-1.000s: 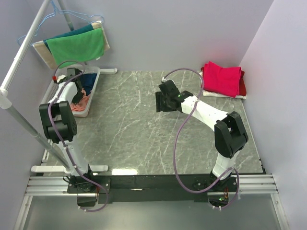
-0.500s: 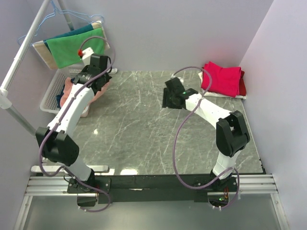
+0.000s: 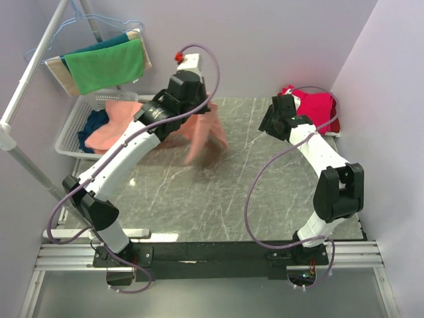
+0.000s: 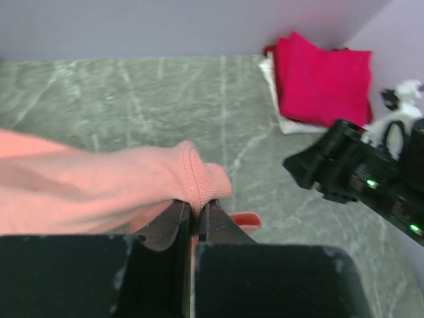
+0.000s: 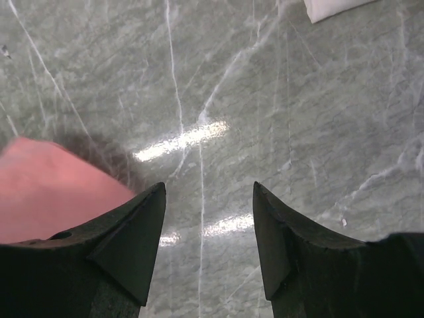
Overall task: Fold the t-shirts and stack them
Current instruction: Move the tshirt to the center of the board
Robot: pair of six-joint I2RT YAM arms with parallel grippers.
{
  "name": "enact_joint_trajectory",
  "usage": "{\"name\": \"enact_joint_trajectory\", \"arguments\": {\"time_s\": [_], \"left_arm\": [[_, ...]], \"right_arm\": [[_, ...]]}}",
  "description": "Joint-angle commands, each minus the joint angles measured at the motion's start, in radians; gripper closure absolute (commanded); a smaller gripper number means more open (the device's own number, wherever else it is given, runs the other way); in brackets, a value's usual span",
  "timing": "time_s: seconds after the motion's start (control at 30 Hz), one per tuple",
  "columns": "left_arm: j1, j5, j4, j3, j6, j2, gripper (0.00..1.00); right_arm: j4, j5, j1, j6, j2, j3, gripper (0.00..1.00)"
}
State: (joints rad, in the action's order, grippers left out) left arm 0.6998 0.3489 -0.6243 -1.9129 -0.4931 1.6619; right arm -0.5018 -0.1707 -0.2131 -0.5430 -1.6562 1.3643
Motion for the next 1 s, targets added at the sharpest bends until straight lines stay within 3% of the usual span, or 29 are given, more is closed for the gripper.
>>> {"name": "enact_joint_trajectory", "arguments": {"time_s": [0.0, 0.23, 0.4, 0.63, 0.83, 0.9, 0.97], "left_arm": [[0.04, -0.068, 0.037, -0.093, 0.039, 0.035, 0.99], [0.098, -0.162, 0.08, -0.098, 0.111, 0.054, 0.99], [0.196, -0.123, -0.008, -0.268, 0.198, 0.176, 0.99], [0.276, -0.133, -0.012, -0.31, 0.261, 0.251, 0.99], [0.279, -0.114, -0.006, -0.327, 0.269, 0.274, 0.99], [0.279, -0.052, 0.015, -0.295, 0.271, 0.28, 0.87], [0.276, 0.001, 0.012, -0.261, 0.272, 0.295, 0.87]], "right_arm": [[0.006, -0.004, 0.017, -0.017, 0.073, -0.028, 0.38], [0.008, -0.016, 0.023, -0.028, 0.092, -0.048, 0.38], [-0.001, -0.018, 0.024, -0.032, 0.073, -0.042, 0.38], [-0.003, -0.053, 0.058, -0.049, 0.113, -0.073, 0.38], [0.008, -0.061, 0.107, -0.063, 0.153, -0.103, 0.38], [0.005, -0.05, 0.109, -0.06, 0.153, -0.1, 0.38], [0.003, -0.036, 0.109, -0.058, 0.15, -0.099, 0.38]]}}
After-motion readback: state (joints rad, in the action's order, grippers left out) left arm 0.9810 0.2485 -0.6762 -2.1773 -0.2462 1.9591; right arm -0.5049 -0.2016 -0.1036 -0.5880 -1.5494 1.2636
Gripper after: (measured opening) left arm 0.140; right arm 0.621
